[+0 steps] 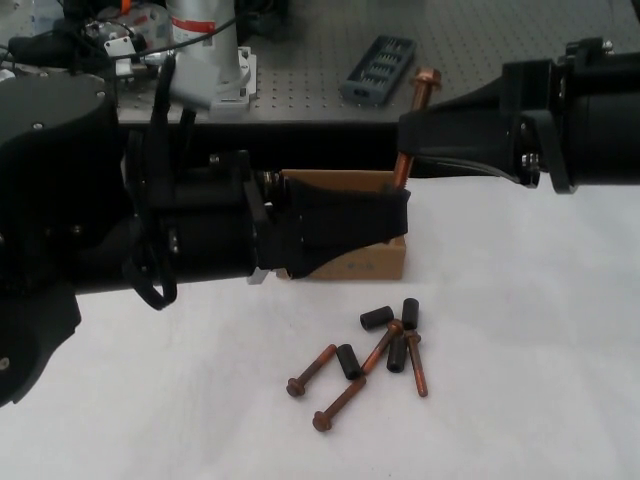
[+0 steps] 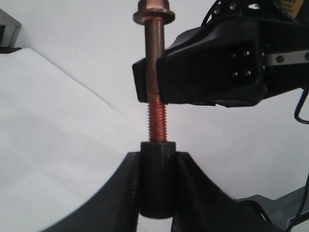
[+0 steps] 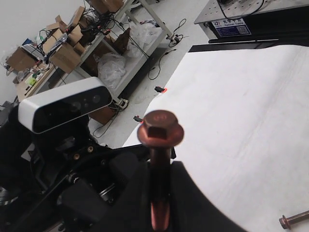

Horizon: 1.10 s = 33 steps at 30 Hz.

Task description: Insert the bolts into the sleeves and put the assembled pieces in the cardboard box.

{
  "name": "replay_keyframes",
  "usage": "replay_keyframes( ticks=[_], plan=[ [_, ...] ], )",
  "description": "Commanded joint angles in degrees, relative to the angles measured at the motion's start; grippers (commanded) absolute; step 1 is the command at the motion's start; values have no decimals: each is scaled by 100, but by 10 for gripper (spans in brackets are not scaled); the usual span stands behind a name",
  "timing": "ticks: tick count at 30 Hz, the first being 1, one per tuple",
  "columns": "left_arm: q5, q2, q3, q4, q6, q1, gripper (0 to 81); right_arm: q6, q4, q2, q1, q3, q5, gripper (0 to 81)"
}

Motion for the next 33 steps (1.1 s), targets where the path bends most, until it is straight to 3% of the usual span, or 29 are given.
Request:
replay_keyframes(
  ticks=[1, 10, 24, 33],
  plan=[
    [-115, -17, -36, -202, -85, 8, 6, -22, -47, 26, -1, -37, 0, 25],
    [-487, -17, -36, -244, -85, 8, 6, -36, 375, -61, 23, -37, 257, 25],
    [-487, -17, -46, -528, -85, 8, 6, -576, 1041, -82, 463, -37, 258, 25],
    [-589, -17, -46, -575, -85, 8, 6, -689, 1149, -82, 471, -37, 273, 25]
  ],
)
